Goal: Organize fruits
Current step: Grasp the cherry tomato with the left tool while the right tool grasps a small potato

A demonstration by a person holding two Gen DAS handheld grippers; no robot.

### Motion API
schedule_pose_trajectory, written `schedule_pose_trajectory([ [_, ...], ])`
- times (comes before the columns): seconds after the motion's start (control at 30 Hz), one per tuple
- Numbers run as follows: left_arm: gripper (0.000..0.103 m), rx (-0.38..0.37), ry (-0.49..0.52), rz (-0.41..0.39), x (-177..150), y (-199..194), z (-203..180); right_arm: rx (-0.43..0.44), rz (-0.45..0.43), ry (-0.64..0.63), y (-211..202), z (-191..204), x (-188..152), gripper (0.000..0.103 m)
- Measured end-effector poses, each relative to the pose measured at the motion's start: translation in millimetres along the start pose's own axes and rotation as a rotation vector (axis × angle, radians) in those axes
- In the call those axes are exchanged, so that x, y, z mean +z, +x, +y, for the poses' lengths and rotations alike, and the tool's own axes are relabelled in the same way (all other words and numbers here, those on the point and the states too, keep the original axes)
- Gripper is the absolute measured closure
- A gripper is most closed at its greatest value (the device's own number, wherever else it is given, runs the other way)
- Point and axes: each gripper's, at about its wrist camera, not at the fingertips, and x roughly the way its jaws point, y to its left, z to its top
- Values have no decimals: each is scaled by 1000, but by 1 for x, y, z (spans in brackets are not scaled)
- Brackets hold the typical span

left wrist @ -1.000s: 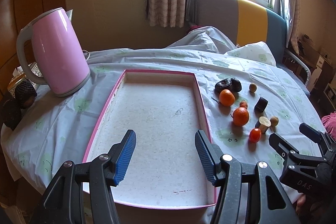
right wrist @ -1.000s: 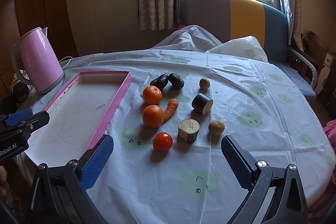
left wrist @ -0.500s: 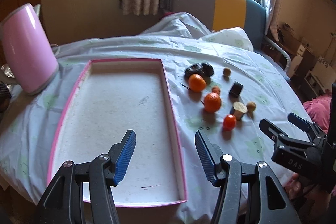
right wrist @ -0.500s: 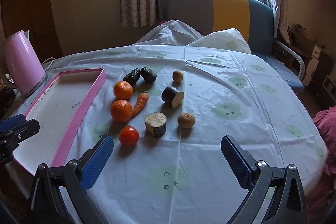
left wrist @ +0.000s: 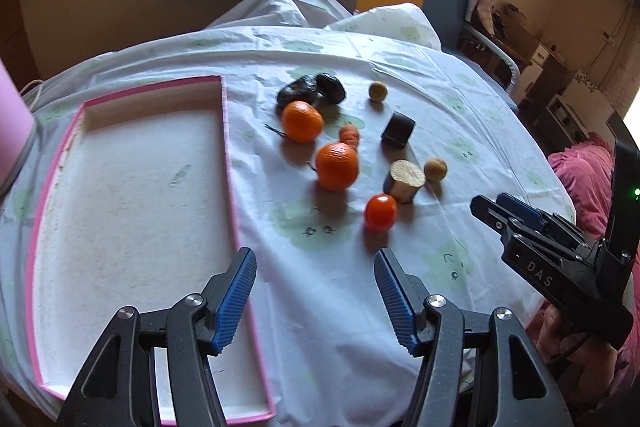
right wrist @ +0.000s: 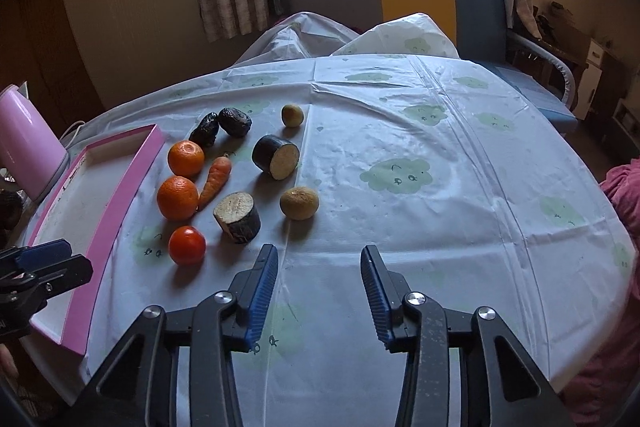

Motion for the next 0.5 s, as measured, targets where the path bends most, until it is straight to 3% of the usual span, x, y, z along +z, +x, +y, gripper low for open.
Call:
schedule_pose_trajectory([
  [0.2,48,-41,45,19,10,23,-20,36,10,-14,16,0,14,61],
  [0.5,55,-41,92,41,26,54,-37,58,49,-44,53,3,30,61],
])
